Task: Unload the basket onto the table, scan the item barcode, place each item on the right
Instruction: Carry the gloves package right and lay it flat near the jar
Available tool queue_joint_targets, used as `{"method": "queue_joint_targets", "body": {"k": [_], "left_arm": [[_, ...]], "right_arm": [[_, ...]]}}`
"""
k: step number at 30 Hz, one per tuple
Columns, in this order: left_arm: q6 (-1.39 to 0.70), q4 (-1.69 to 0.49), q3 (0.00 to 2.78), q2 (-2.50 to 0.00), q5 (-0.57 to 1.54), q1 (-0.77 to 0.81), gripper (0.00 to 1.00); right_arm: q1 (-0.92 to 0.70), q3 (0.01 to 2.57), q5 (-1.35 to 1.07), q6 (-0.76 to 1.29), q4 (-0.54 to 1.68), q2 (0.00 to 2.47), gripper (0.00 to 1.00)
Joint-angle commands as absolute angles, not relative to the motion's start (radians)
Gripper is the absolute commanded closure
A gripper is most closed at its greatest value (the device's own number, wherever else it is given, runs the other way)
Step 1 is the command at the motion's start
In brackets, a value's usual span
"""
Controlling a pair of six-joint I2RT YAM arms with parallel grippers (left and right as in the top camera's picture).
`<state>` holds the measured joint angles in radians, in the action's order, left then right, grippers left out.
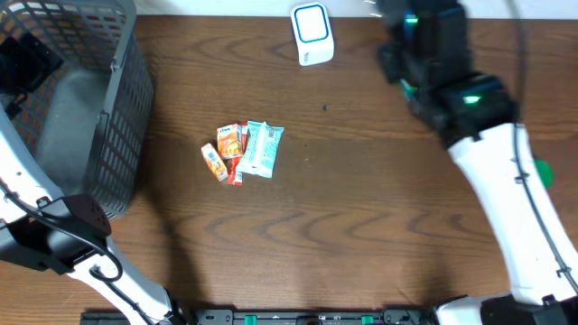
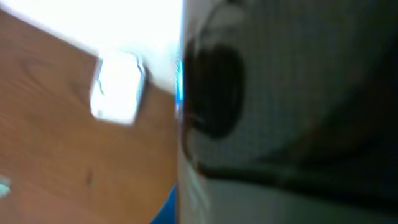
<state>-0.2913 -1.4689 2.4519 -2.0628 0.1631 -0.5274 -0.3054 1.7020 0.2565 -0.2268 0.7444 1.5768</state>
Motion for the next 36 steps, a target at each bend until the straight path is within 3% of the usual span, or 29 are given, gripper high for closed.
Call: {"method": "queue_joint_targets", "body": {"k": [1, 7, 16, 19, 20, 22, 25, 27, 36], "left_arm": [[-0.292, -1.473, 2.469, -2.040, 0.172, -0.527, 0.02], [-0.292, -1.473, 2.469, -2.040, 0.172, -0.527, 0.02], [-0.292, -1.473, 2.469, -2.040, 0.172, -0.527, 0.02], [-0.292, -1.473, 2.469, -2.040, 0.172, -0.527, 0.02], [-0.292, -1.473, 2.469, -2.040, 0.172, -0.527, 0.02], [-0.292, -1.473, 2.469, -2.040, 0.172, -0.527, 0.02], [-0.292, -1.473, 2.469, -2.040, 0.172, -0.527, 0.02], [-0.292, -1.473, 2.469, -2.040, 0.172, -0.527, 0.02], [-0.292, -1.473, 2.469, -2.040, 0.172, -0.527, 0.02]], "right_arm": [[-0.188, 1.682, 0.148, -0.041, 0.890, 1.617, 0.99], [0.021, 1.590, -0.017, 0.007, 1.038, 1.692, 0.99], [0.231, 1.388, -0.096, -0.014, 0.849, 1.837, 0.99], [0.256, 1.375, -0.095, -0.028, 0.804, 1.864, 0.91], [0.262, 1.375, -0.096, -0.028, 0.793, 1.866, 0.83], [0.269, 1.375, -0.095, -0.028, 0.767, 1.866, 0.45], [0.278, 1.375, -0.095, -0.030, 0.750, 1.866, 0.07], [0.282, 1.375, -0.095, -0.035, 0.752, 1.866, 0.01], [0.285, 1.407, 0.008, -0.060, 0.770, 1.866, 0.01]]}}
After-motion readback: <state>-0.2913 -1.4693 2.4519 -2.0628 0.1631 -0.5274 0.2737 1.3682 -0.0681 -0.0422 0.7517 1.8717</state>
